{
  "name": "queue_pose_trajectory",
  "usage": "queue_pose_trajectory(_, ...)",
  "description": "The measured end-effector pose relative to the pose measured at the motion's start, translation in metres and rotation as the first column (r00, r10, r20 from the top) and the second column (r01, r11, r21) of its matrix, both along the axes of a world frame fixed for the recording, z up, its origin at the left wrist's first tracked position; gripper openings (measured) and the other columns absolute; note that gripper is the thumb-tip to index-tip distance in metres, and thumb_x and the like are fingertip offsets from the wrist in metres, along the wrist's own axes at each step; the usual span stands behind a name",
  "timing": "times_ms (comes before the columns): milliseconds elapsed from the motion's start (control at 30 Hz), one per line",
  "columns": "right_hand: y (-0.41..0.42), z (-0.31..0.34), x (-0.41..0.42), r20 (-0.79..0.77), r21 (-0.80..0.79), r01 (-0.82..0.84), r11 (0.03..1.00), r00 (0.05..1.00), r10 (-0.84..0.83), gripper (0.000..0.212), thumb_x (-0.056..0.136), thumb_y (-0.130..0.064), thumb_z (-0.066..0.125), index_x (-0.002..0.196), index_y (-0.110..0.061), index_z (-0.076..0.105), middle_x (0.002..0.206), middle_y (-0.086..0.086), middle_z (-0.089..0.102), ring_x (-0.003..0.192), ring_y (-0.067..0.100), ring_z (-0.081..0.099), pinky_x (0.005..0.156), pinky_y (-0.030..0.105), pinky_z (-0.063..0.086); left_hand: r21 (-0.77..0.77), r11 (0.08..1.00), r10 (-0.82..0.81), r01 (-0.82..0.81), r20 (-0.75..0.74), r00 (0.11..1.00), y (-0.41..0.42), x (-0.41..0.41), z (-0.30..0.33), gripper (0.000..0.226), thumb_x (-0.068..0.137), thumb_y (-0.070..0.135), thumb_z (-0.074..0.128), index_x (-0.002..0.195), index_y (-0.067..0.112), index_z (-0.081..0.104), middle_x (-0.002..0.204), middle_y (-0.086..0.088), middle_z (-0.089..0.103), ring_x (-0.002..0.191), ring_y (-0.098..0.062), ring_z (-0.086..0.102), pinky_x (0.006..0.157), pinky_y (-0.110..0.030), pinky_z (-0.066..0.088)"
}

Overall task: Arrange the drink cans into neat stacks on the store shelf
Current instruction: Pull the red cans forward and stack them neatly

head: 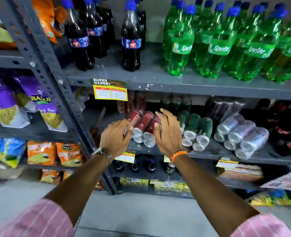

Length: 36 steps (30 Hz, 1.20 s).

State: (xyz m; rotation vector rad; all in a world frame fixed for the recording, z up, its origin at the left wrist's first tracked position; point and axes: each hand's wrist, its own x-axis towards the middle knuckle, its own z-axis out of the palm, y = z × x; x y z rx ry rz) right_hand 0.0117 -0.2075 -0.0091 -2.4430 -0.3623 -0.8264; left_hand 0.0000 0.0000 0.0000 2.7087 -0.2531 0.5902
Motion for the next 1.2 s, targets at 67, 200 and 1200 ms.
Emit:
queue_pose_trajectory(67, 0.004, -0.012, 0.012, -0.104, 0.021, 0.075, 0.997, 0.992, -0.072, 0.042, 0.093, -0.025, 0.047, 0.132, -0.011, 0.054, 0.136, 0.010, 0.055, 0.117, 0.029, 0.053, 0.101, 0.045, 0.046, -0.069, 0.997, 0.024, -0.031, -0.098, 0.995, 0.004, 0.019, -0.013, 0.030, 0.087, 0.043, 0.035, 0.105, 0.028, 0.054, 0.100, 0.001, 0.067, 0.092, -0.025, 0.063, 0.069, -0.037, 0.052)
queue_pose_trajectory(200, 0.014, -0.037, 0.041, -0.426, 0.060, 0.236, 0.970, 0.885, -0.189, 0.042, 0.095, -0.022, 0.050, 0.134, -0.004, 0.050, 0.129, 0.018, 0.055, 0.120, 0.035, 0.049, 0.106, 0.043, 0.039, -0.201, 0.971, 0.042, -0.133, -0.404, 0.914, 0.005, 0.070, -0.038, 0.045, 0.089, 0.033, 0.051, 0.129, 0.011, 0.051, 0.130, -0.015, 0.058, 0.115, -0.037, 0.058, 0.094, -0.041, 0.047)
queue_pose_trajectory(1200, 0.050, -0.033, 0.131, -0.789, 0.522, 0.468, 0.713, 0.583, 0.194, 0.035, 0.050, -0.019, 0.094, 0.063, -0.015, 0.062, 0.063, -0.005, 0.069, 0.060, 0.012, 0.069, 0.059, 0.025, 0.055, -0.694, 0.455, -0.266, -0.557, -0.703, 0.659, 0.058, 0.147, -0.057, 0.042, 0.078, 0.007, 0.074, 0.117, 0.004, 0.059, 0.125, -0.017, 0.065, 0.112, -0.029, 0.063, 0.099, -0.043, 0.049)
